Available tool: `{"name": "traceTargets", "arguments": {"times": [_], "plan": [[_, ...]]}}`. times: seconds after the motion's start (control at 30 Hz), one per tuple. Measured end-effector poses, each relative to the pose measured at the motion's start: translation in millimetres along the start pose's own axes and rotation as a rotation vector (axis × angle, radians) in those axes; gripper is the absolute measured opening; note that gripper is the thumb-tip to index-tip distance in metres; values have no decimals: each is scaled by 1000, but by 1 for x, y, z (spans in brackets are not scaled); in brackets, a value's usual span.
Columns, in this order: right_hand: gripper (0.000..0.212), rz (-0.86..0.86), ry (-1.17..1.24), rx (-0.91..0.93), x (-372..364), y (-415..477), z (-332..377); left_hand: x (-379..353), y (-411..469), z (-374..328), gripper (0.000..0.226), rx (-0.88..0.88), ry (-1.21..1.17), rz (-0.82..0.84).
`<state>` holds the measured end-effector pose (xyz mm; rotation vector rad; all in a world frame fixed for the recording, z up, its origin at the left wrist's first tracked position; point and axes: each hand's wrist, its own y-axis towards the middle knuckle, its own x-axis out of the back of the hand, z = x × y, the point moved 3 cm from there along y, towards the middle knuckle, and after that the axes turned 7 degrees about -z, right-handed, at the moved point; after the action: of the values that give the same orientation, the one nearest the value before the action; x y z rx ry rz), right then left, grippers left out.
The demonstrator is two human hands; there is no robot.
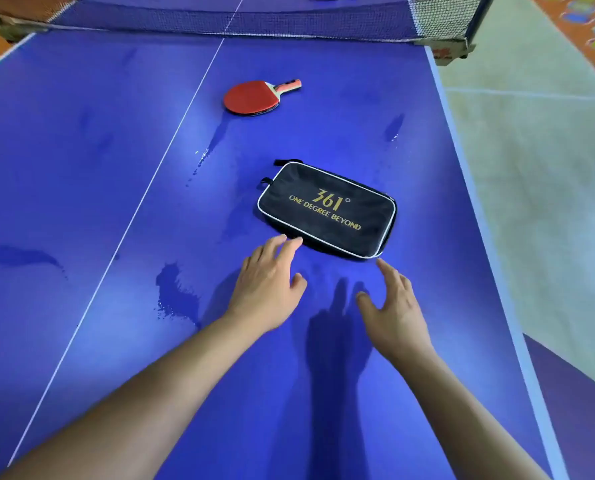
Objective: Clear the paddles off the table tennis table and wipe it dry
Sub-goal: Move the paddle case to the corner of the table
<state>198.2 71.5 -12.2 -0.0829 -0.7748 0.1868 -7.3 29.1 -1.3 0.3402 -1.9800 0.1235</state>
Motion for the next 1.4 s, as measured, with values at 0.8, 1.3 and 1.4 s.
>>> {"name": "traceTargets", "arguments": {"times": [0.8,1.3,1.4], "plan": [[46,-261,731,-586,-23,78,-23,-20,104,57,9,357,-359,-240],[8,-253,1213,-491,37,12,-22,35,29,-13,19,223,-621,-362],[10,-191,1298,-511,64,-17,-22,47,1,-29,18,285,-638,-420]]}}
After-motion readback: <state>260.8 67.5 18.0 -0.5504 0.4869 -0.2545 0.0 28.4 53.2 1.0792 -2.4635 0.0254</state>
